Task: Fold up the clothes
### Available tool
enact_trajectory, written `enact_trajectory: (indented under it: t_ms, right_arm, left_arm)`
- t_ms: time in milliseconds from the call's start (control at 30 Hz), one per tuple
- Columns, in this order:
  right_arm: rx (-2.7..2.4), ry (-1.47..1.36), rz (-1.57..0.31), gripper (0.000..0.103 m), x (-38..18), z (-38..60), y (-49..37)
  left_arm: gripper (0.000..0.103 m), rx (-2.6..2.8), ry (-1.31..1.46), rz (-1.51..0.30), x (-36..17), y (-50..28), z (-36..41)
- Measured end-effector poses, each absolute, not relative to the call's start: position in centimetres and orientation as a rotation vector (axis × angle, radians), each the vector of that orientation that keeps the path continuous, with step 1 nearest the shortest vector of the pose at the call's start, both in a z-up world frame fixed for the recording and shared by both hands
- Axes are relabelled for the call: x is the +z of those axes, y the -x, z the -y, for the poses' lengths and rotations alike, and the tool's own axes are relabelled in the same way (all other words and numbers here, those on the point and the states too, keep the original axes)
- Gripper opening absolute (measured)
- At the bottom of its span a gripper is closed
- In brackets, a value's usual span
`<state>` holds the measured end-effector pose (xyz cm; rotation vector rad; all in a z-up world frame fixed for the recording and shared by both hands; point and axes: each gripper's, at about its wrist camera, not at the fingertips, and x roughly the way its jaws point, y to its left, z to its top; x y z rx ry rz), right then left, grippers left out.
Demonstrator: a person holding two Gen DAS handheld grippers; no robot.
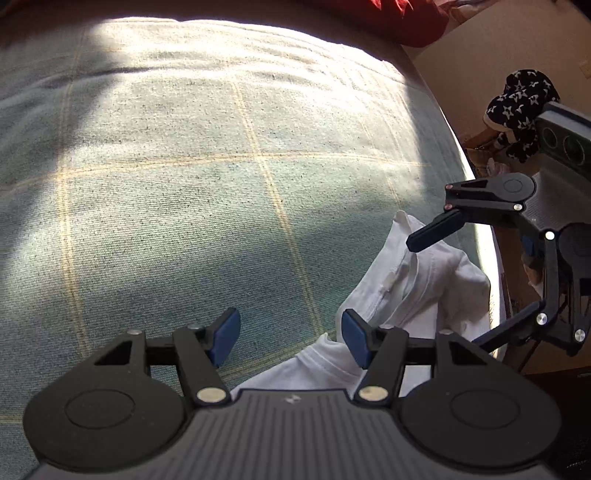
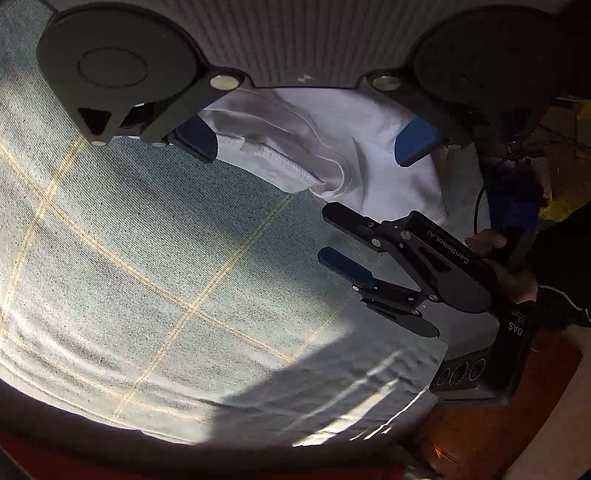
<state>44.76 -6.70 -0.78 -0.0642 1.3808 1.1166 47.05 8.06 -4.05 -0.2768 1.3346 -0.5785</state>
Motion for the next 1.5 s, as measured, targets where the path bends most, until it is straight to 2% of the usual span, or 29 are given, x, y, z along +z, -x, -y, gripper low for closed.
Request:
enact_trajectory:
  t_ms: [267,433,700,933,1067,1233,1500]
  right_arm:
    - [1.321,0.102,-1.469,0.103,-4.7,0.4,-47.5]
    - [1.418,0.088,-1.642,0.103,-7.2,-1.2,-47.9]
    - [1.427,0.136,-1.730,0.103,-5.7,0.2,-46.9]
    - [1.430,0.044,-1.694,0.103,-3.2,0.8,-45.1]
    - [1.428,0.070,-1.659,0.103,-2.4,1.0,-43.1]
    - [1.425,0.176,-1.575,0.103,-1.4,1.7,-40.2]
    - [1.422,0.391,-1.345,0.103,1.2,1.5,-35.6]
  left_arm:
    - [0.060,-0.483,0.352,-1.296,-3.6,-45.9,-10.3]
    - [0.061,-0.461,0.374,-1.299,-3.9,-45.5,-11.3]
    - [0.061,-0.529,0.303,-1.314,-3.3,-45.6,-10.1]
    - [0.061,-0.610,0.216,-1.329,-2.6,-45.8,-8.5]
    - [0.061,-0.733,0.011,-1.336,-1.8,-45.3,-6.2]
    - [0.061,-0.921,-0.388,-1.281,-0.8,-44.4,-2.3]
    - [0.061,-1.229,-0.793,-1.196,-1.0,-43.1,2.4]
